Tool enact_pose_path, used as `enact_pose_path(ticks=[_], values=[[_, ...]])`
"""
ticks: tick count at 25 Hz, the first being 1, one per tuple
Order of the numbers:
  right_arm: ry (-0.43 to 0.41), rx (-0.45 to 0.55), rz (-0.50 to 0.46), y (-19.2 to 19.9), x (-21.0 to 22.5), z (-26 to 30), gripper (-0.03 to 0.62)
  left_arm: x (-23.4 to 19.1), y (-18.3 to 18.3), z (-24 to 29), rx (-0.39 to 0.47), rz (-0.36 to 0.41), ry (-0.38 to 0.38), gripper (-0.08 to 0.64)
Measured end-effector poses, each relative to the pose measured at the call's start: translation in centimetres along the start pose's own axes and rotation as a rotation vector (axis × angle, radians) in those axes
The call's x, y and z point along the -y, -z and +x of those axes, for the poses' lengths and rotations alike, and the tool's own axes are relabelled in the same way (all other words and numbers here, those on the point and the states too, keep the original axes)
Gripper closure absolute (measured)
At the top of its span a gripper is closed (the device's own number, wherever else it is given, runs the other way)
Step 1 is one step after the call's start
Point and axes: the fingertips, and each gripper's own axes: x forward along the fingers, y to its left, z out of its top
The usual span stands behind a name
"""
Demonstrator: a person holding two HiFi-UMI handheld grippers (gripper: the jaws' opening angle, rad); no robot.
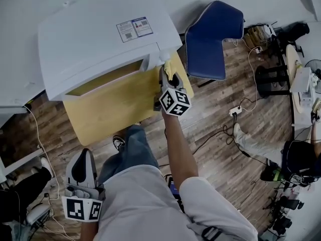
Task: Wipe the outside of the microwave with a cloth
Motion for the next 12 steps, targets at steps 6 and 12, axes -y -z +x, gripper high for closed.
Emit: enact_pose_path(ticks=[6,12], values=[[-0.004,0.015,0.011,0.5,-0.9,-1.0,0.479,0.3,-0.2,-1.5,-0.001,0.071,-0.001,0.565],[-0.058,-0.015,-0.019,2.7,-4.5,-1.6,0.479,0.1,-0.7,-3.1,0.016,0.111,-0.014,0.565]])
